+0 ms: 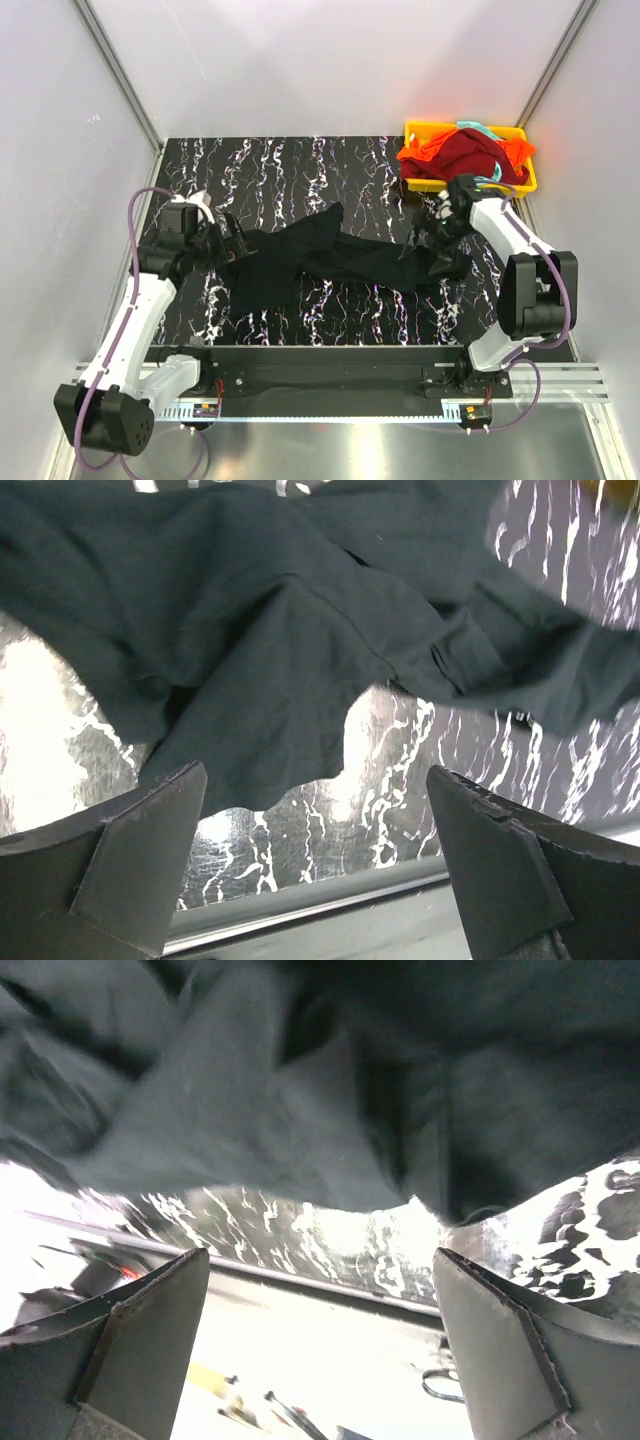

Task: Fold and stack the t-shirts
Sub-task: Flatten the tshirt out

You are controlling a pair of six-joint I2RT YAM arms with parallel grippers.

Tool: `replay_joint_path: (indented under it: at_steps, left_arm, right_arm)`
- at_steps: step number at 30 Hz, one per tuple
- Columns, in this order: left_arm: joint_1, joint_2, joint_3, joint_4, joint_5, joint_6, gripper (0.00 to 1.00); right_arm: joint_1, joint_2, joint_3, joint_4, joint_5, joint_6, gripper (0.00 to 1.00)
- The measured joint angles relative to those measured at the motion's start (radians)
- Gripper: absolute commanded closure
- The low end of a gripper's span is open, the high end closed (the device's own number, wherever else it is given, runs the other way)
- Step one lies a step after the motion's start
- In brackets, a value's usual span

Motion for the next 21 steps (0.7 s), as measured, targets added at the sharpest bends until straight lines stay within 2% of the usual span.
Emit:
replay_joint_path:
  at_steps: [2,3,4,5,6,7,8,10,11,12,15,21]
  left_arm:
    - [0.019,-0.023,-0.017,0.000,-0.001,-0.028,0.01]
    - [0.020,-0.032,-0.019,-0.001,0.000,-0.045,0.01]
    - [0.020,-0.040,-0.020,0.000,0.000,-0.056,0.01]
    - [0.020,-0.048,-0.020,0.002,0.003,-0.066,0.01]
    - [0.019,-0.055,-0.022,0.006,0.006,-0.071,0.01]
    - [0.019,-0.062,-0.022,0.007,0.009,-0.074,0.05]
    - [0.020,-0.066,-0.022,0.008,0.012,-0.076,0.15]
    - [0.020,-0.076,-0.022,0.016,0.031,-0.081,0.26]
    - [0.020,-0.079,-0.022,0.023,0.040,-0.080,0.26]
    - [0.020,-0.085,-0.022,0.029,0.053,-0.081,0.26]
    - [0.020,-0.117,-0.027,0.042,0.076,-0.091,0.21]
    - [0.020,-0.344,-0.158,0.063,0.106,-0.184,0.26]
  right_arm:
    - [0.058,0.000,-0.014,-0.007,0.007,0.000,0.02]
    - [0.096,-0.001,-0.011,-0.004,0.014,0.000,0.07]
    - [0.151,-0.001,-0.005,0.005,0.011,0.000,0.19]
    - [0.216,-0.001,0.000,0.030,-0.004,0.004,0.23]
    - [0.274,-0.001,0.003,0.062,-0.022,0.021,0.32]
    - [0.332,-0.001,0.003,0.106,-0.044,0.038,0.49]
    - [0.386,0.002,0.004,0.156,-0.066,0.058,0.52]
    - [0.492,0.017,0.017,0.248,-0.080,0.110,0.52]
    - [0.532,0.029,0.026,0.286,-0.082,0.124,0.49]
    - [0.584,0.048,0.041,0.327,-0.080,0.145,0.42]
    - [0.708,0.120,0.070,0.472,-0.082,0.211,0.34]
    - [0.780,0.309,0.096,0.611,-0.085,0.317,0.32]
